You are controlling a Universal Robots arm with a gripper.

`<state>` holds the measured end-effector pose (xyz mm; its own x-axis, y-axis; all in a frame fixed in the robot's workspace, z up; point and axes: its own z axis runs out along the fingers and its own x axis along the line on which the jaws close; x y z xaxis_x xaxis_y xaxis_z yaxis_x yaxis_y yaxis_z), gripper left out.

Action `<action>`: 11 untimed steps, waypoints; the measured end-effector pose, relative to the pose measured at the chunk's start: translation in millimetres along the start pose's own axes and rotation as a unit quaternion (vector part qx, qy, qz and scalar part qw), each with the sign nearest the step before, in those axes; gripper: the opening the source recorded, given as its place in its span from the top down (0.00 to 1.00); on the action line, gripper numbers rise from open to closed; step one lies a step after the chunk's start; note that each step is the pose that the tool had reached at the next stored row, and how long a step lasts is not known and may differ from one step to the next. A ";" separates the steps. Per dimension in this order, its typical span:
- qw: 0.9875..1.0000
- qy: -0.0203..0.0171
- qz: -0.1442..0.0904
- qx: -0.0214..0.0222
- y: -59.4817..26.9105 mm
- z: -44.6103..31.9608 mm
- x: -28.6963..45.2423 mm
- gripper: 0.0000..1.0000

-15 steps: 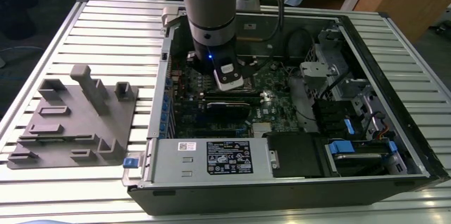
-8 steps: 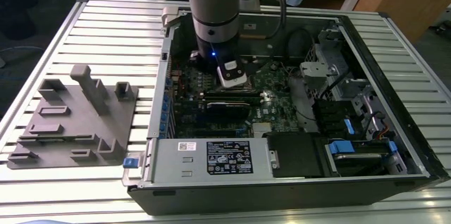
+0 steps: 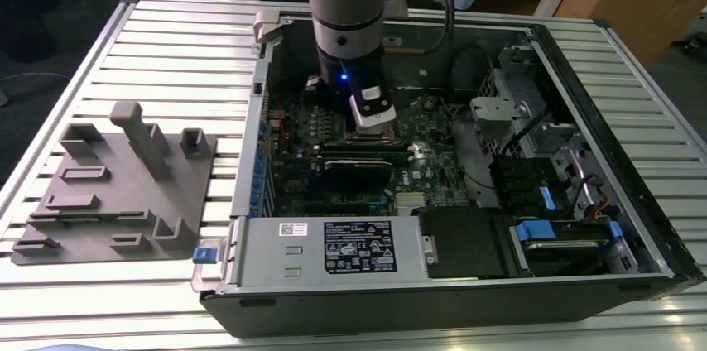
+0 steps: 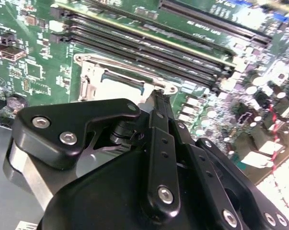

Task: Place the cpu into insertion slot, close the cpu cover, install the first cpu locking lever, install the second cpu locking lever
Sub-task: 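Install the second cpu locking lever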

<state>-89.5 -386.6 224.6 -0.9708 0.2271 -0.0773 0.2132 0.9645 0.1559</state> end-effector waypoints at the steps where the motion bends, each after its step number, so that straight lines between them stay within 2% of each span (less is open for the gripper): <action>1: 1.000 0.000 0.000 0.002 1.9 0.4 -1.2 0.89; 5: 1.000 -0.001 0.000 0.006 9.6 2.1 -6.9 0.89; 11: 1.000 -0.002 -0.001 0.010 21.0 5.1 -17.9 0.89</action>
<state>-67.0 -369.7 224.2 -0.9706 0.2263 -0.0819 0.2140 0.9672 0.1368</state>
